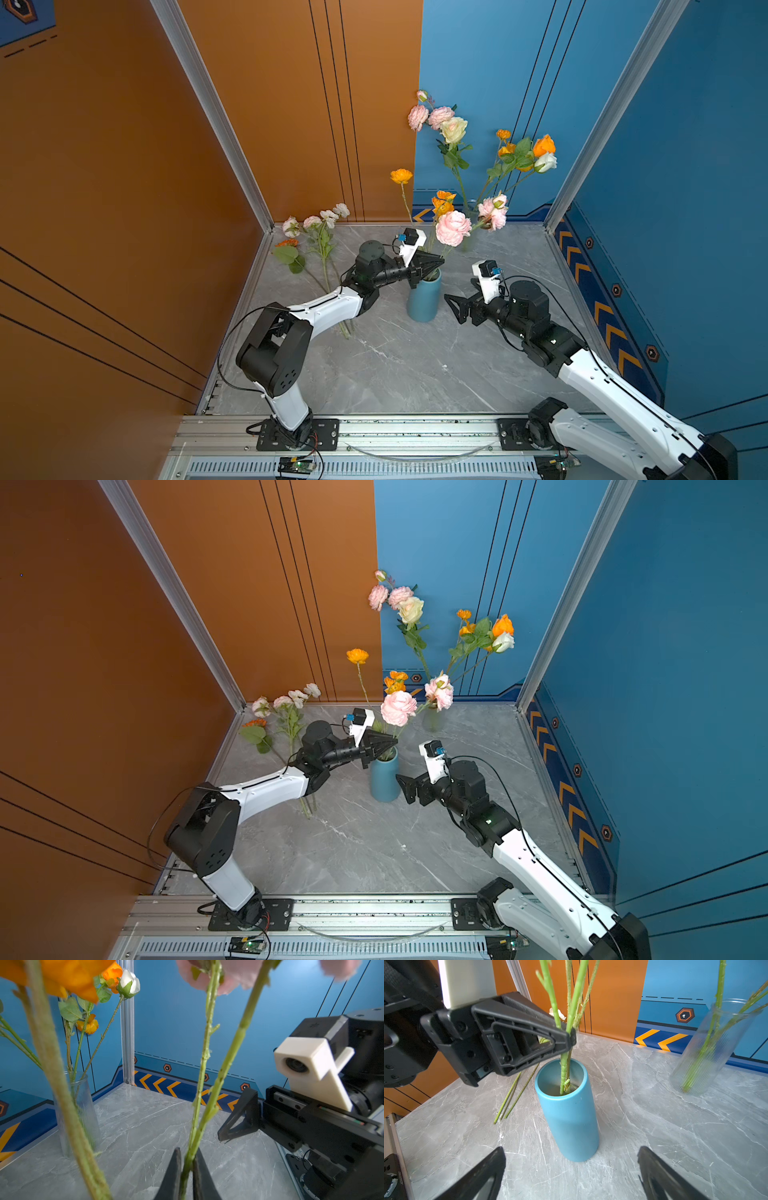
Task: Arrange the flowers into the vase
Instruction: 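Lower the pink peony stems into the teal cylinder with the left gripper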
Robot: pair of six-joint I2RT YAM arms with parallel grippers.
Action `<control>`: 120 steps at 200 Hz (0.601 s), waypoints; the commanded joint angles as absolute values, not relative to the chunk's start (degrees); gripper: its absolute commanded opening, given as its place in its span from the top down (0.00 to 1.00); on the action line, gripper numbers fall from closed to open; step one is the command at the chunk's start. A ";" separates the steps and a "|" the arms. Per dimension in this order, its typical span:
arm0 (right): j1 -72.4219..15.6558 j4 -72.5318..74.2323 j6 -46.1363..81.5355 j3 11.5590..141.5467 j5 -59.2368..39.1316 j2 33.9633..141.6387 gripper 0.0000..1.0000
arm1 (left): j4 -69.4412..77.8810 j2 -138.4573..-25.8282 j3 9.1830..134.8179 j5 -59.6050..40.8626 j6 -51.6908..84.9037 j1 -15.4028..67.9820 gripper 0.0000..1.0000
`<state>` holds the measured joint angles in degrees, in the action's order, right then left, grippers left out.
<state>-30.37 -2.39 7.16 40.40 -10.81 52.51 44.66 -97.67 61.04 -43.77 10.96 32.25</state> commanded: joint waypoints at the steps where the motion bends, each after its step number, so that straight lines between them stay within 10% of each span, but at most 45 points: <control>1: -30.72 -1.07 8.11 39.90 -11.82 52.69 0.00 | 43.29 -94.98 59.99 -44.24 9.81 32.24 0.83; 120: -31.46 -0.84 7.88 39.14 -11.43 52.20 0.00 | 33.63 -86.63 55.40 -38.89 5.29 31.07 0.40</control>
<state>-31.05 -1.87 7.57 40.32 -10.94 52.77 38.98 -90.17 56.88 -41.17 7.99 31.90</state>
